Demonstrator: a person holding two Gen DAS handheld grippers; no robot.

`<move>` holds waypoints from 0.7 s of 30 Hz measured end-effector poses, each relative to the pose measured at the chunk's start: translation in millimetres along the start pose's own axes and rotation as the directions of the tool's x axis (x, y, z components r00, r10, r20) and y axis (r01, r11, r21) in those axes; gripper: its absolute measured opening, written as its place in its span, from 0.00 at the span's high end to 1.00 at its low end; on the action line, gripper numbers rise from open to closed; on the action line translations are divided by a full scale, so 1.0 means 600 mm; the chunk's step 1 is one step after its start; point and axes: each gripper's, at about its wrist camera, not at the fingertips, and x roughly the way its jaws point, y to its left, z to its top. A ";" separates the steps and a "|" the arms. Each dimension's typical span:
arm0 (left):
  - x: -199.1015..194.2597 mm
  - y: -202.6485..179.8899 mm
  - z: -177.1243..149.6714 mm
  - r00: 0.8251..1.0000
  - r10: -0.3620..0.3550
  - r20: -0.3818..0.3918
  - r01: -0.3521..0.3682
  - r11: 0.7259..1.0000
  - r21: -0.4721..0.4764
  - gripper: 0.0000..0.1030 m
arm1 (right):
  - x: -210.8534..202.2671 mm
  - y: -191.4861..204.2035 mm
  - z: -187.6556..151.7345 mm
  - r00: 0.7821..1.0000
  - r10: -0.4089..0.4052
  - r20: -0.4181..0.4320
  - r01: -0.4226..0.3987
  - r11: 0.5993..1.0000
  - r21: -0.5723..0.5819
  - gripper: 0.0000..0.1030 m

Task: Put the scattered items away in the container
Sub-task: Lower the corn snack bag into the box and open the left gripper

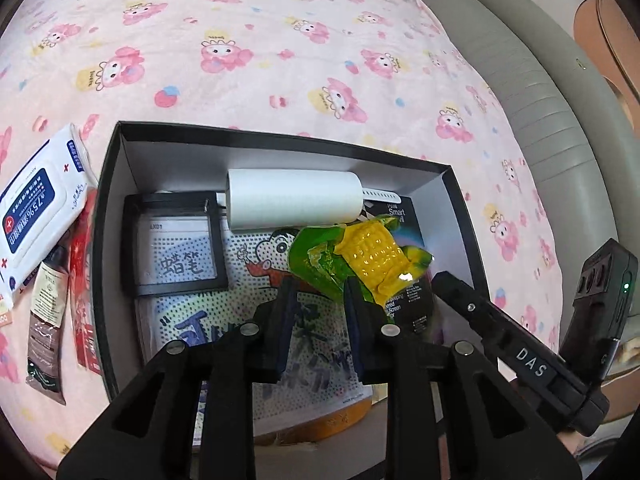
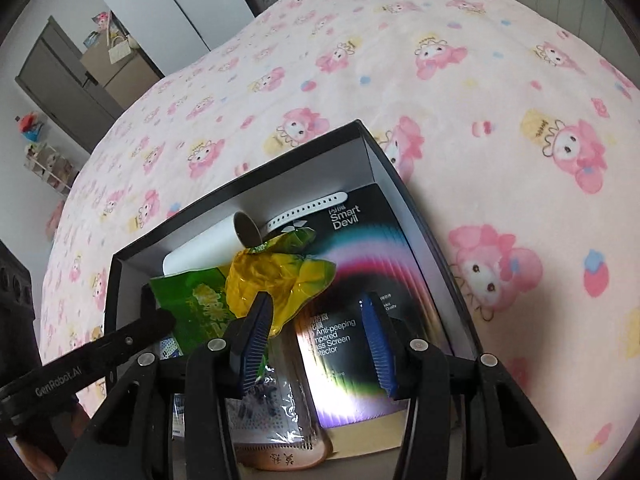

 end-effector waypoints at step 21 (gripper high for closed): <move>-0.021 0.046 -0.003 0.996 -0.016 0.083 0.025 0.994 -0.110 0.78 | 0.015 0.076 -0.041 0.988 0.101 -0.115 -0.125 0.967 -0.224 0.59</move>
